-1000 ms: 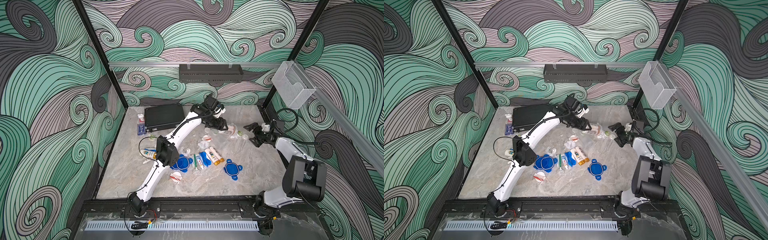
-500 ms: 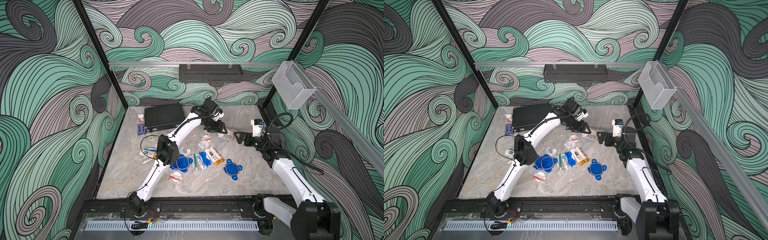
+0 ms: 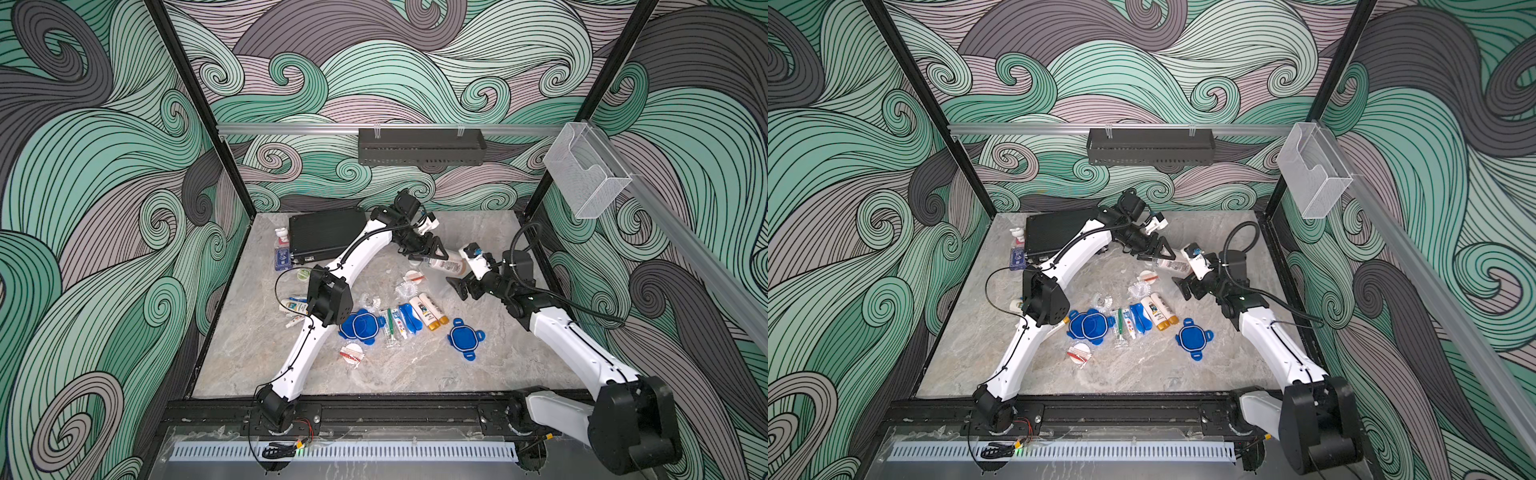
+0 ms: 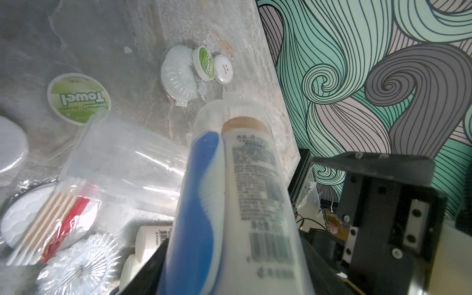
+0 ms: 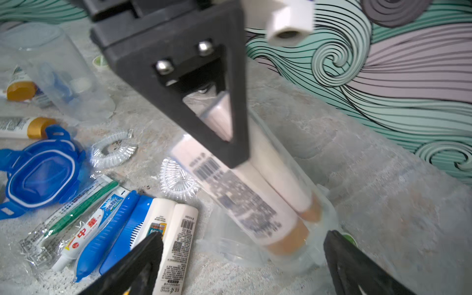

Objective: Take out toiletry kits
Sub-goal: 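Pour the toiletry kits out of the container.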

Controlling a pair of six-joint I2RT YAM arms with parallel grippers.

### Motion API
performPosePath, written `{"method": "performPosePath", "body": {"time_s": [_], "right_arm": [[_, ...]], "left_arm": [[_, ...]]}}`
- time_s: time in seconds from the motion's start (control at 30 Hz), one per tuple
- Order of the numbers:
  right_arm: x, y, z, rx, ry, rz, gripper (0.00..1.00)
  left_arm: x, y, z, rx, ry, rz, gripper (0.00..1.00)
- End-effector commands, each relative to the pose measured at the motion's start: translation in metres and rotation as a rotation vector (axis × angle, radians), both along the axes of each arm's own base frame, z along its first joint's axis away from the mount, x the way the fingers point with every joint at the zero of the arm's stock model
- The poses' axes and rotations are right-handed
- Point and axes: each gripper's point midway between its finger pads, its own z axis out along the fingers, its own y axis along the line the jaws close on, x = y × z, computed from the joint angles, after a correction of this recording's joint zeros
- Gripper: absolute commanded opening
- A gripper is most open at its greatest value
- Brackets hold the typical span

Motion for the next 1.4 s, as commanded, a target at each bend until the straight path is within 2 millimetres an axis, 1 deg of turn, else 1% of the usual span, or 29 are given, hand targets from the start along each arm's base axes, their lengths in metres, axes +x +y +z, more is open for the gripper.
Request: {"method": "performPosePath", "body": {"time_s": [0.0, 0.1, 0.17, 0.23, 0.3, 0.4, 0.5, 0.6, 0.67, 0.7, 0.77, 0.83, 0.9, 0.97, 1.0, 1.03, 1.07, 1.1, 1.13, 1.23, 1.3, 1.37], "right_arm": [[0.022, 0.006, 0.008, -0.097, -0.127, 0.046, 0.99], [0.028, 0.019, 0.007, -0.133, -0.133, 0.100, 0.99], [0.035, 0.022, 0.004, -0.154, -0.148, 0.100, 0.99], [0.042, 0.025, 0.007, -0.169, -0.198, 0.096, 0.98], [0.043, 0.031, 0.009, -0.181, -0.243, 0.121, 0.97], [0.045, 0.033, 0.004, -0.225, -0.252, 0.147, 0.93], [0.049, 0.030, -0.002, -0.259, -0.260, 0.137, 0.87], [0.052, 0.031, 0.002, -0.253, -0.305, 0.132, 0.78], [0.056, 0.029, 0.006, -0.249, -0.319, 0.104, 0.70], [0.057, 0.028, 0.007, -0.250, -0.318, 0.098, 0.67], [0.057, 0.028, 0.007, -0.248, -0.320, 0.096, 0.64], [0.058, 0.025, 0.006, -0.246, -0.316, 0.077, 0.63], [0.060, 0.017, 0.007, -0.218, -0.311, 0.029, 0.62], [0.065, 0.002, 0.013, -0.172, -0.316, -0.044, 0.60], [0.068, -0.006, 0.015, -0.153, -0.313, -0.081, 0.58], [0.070, -0.015, 0.017, -0.138, -0.305, -0.119, 0.57], [0.073, -0.024, 0.019, -0.121, -0.299, -0.153, 0.56], [0.074, -0.031, 0.020, -0.102, -0.288, -0.181, 0.56], [0.076, -0.040, 0.022, -0.073, -0.279, -0.217, 0.56], [0.080, -0.064, 0.021, -0.002, -0.254, -0.308, 0.55], [0.081, -0.073, 0.021, 0.030, -0.257, -0.352, 0.54], [0.085, -0.080, 0.019, 0.065, -0.230, -0.386, 0.52]], "left_arm": [[-0.016, -0.006, 0.047, -0.109, -0.023, -0.054, 0.29], [-0.019, -0.006, 0.049, -0.109, -0.025, -0.059, 0.29], [-0.020, -0.007, 0.052, -0.117, -0.022, -0.060, 0.29], [-0.022, -0.008, 0.052, -0.122, -0.011, -0.064, 0.29], [-0.023, -0.010, 0.050, -0.126, 0.003, -0.066, 0.29], [-0.026, -0.013, 0.049, -0.132, 0.016, -0.073, 0.29], [-0.028, -0.012, 0.052, -0.138, 0.014, -0.078, 0.29], [-0.031, -0.013, 0.057, -0.152, 0.023, -0.086, 0.29], [-0.033, -0.014, 0.060, -0.160, 0.028, -0.090, 0.30], [-0.033, -0.013, 0.060, -0.159, 0.028, -0.090, 0.31], [-0.034, -0.013, 0.060, -0.158, 0.022, -0.092, 0.34], [-0.034, -0.012, 0.061, -0.156, 0.019, -0.089, 0.40], [-0.031, -0.011, 0.063, -0.149, 0.003, -0.075, 0.51], [-0.024, -0.007, 0.069, -0.129, -0.042, -0.039, 0.67], [-0.019, -0.004, 0.074, -0.125, -0.070, -0.019, 0.74], [-0.013, 0.000, 0.079, -0.116, -0.097, 0.011, 0.85], [-0.005, 0.005, 0.086, -0.114, -0.131, 0.044, 0.90], [0.001, 0.010, 0.091, -0.116, -0.152, 0.073, 0.97], [0.005, 0.014, 0.098, -0.127, -0.177, 0.092, 0.99], [0.004, 0.024, 0.126, -0.153, -0.288, 0.110, 0.99], [0.004, 0.036, 0.140, -0.148, -0.347, 0.146, 0.98], [0.004, 0.052, 0.151, -0.152, -0.373, 0.198, 0.99]]}}
